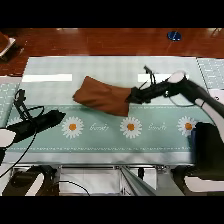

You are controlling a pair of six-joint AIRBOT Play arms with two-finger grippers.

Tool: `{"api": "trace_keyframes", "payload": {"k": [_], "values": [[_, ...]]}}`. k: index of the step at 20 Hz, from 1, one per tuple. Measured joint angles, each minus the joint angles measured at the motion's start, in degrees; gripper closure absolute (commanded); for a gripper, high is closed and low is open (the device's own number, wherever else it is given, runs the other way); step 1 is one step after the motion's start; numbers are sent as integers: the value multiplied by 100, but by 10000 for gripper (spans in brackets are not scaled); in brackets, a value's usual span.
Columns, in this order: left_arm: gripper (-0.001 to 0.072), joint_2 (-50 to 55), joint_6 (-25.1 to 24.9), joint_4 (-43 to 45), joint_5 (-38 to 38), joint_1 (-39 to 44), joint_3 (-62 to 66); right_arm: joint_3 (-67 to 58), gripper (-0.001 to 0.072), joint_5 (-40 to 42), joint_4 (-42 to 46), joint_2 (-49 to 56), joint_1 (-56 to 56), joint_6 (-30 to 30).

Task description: Fold the shirts.

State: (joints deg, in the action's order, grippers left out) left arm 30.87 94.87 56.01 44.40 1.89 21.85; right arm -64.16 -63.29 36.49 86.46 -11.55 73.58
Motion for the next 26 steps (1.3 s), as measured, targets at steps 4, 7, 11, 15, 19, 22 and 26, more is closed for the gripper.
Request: {"api": "trace_keyframes", "payload": {"k": [4,7,11,15,19,22,26], "values": [[690,13,0,-37,0,0,0,-1246,683,-509,883,-671,295,520],[690,13,0,-57,-2,0,0,-2015,683,-896,1377,-1198,833,973],[690,13,0,-59,-4,0,0,-2780,683,-1742,1705,-1746,1873,1469],[690,13,0,-59,-13,0,0,-3084,683,-2612,1847,-2258,3217,1784],[691,13,0,-61,-68,0,0,-3132,683,-3598,2444,-2721,4566,1954],[691,13,-2,-63,-168,0,0,-2931,683,-3998,3095,-3182,5320,2015],[691,13,-2,-63,-332,0,0,-2321,682,-4203,4269,-3978,6015,2065]]}}
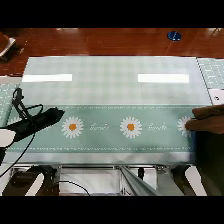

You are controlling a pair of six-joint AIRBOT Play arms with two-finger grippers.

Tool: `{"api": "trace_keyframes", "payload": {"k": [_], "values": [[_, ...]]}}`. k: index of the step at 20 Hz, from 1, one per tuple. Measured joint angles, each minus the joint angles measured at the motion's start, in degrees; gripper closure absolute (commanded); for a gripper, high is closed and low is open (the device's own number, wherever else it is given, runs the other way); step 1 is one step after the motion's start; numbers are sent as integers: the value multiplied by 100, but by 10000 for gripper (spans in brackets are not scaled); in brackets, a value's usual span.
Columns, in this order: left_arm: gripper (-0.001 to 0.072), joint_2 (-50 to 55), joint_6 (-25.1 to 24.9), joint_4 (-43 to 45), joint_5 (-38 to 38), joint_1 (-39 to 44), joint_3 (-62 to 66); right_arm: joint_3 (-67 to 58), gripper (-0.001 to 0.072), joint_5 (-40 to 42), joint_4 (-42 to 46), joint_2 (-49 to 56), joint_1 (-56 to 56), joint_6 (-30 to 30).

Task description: Fold the shirts.

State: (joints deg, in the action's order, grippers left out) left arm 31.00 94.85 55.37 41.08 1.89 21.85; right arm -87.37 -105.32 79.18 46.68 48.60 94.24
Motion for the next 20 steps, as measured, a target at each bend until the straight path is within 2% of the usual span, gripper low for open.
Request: {"api": "trace_keyframes", "payload": {"k": [6,7,8,10,12,13,14,15,16,18,20], "values": [[691,2,0,-39,-225,0,0,1189,665,-72,2317,-1097,420,319],[691,2,0,-44,-247,0,0,1368,516,-76,2608,-1196,437,367],[691,7,0,-57,-282,0,0,1541,313,-76,2872,-1274,452,439],[690,11,0,-101,-334,2,0,1797,306,-70,3202,-1342,466,546],[691,24,-17,-203,-470,7,0,1934,308,24,3191,-1298,468,592],[691,26,-76,-271,-557,4,13,1961,339,81,3086,-1228,472,592],[691,37,-181,-337,-640,7,59,1947,429,197,2872,-1134,472,586],[691,57,-304,-385,-688,7,151,1878,578,323,2542,-994,472,549],[692,101,-396,-422,-728,7,280,1764,682,479,2146,-837,472,514],[692,310,-579,-483,-719,7,776,1427,683,859,925,-455,470,415],[692,702,-765,-507,-619,55,1556,1104,683,1493,-767,-17,243,267]]}}
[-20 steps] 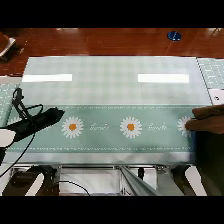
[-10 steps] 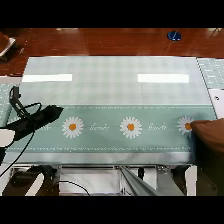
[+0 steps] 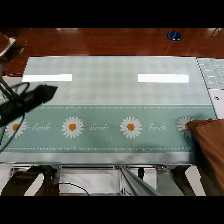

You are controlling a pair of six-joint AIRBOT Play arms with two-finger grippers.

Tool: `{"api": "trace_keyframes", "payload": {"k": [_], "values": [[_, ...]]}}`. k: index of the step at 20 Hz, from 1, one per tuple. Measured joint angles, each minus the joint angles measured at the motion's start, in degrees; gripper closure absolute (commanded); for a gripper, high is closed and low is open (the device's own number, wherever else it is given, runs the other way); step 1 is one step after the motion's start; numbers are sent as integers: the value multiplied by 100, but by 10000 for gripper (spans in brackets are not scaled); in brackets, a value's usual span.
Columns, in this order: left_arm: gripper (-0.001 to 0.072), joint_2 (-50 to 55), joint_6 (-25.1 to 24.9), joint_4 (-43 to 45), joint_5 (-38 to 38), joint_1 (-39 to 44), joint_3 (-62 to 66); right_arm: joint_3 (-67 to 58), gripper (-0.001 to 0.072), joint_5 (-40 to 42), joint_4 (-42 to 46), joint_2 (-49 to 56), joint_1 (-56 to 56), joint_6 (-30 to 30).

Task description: Fold the shirts.

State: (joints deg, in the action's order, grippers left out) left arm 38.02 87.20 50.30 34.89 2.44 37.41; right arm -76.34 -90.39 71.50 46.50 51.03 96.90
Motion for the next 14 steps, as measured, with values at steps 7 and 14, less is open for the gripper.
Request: {"api": "trace_keyframes", "payload": {"k": [7,14], "values": [[692,1845,-525,413,400,1305,2702,-170,684,1617,-48,1438,-4341,-575],[691,2841,841,2804,1475,1397,2721,2,683,1827,1982,3060,-6085,262]]}}
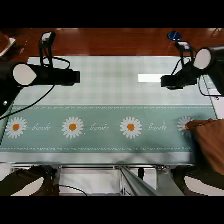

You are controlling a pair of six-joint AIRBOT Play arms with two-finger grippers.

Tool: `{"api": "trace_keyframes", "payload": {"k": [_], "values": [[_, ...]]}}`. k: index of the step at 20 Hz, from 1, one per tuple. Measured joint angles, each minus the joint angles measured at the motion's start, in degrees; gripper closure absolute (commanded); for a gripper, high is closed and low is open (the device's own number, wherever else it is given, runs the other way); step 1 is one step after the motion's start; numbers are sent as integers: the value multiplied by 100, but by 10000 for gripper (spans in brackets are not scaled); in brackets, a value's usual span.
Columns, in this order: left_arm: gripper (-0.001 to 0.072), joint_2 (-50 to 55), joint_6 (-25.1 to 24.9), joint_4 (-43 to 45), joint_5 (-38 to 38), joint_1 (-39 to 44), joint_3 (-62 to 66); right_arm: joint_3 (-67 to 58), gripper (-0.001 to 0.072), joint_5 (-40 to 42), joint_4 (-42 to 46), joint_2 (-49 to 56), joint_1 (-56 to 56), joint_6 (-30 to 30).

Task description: Fold the shirts.

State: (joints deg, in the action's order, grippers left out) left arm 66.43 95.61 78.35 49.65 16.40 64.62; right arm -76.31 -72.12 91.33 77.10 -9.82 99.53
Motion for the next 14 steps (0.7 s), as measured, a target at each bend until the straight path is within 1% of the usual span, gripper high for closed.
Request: {"api": "trace_keyframes", "payload": {"k": [5,14], "values": [[691,142,278,433,280,-116,-24,17,682,74,-284,238,-22,153],[691,208,365,557,323,-138,-31,17,682,42,-369,291,-22,195]]}}
